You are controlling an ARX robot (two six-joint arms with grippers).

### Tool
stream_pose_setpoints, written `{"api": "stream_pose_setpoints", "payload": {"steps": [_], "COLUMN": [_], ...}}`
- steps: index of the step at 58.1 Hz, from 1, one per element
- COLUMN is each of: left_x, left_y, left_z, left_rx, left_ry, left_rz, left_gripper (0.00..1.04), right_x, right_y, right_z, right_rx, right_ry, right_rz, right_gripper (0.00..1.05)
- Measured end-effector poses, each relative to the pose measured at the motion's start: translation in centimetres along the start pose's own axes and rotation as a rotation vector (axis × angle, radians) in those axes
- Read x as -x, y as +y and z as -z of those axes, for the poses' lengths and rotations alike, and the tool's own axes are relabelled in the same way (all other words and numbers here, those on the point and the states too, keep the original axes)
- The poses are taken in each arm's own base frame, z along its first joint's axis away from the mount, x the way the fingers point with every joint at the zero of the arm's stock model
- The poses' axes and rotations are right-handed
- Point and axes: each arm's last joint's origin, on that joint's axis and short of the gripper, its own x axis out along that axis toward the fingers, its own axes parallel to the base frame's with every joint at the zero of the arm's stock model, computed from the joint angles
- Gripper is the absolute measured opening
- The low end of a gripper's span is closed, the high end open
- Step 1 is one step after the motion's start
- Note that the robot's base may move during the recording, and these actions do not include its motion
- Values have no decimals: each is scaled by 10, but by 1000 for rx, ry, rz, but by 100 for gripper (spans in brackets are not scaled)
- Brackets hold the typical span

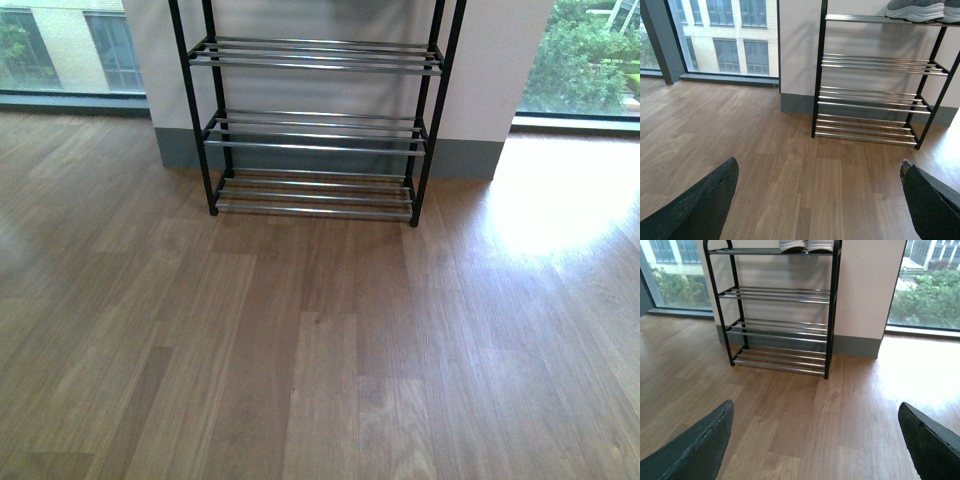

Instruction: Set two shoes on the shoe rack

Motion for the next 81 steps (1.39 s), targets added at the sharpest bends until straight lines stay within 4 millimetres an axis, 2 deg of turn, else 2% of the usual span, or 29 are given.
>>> {"api": "stream_pose_setpoints", "payload": {"steps": [81], "left_x": [0], "left_y": [0], "left_z": [0], "left_rx": [0], "left_ry": [0], "left_rz": [0], "left_gripper": [95], "right_x": [0], "right_y": [0], "right_z": [0], "right_rx": [0], "right_ry": [0], "right_rz": [0], "right_gripper": [95]}}
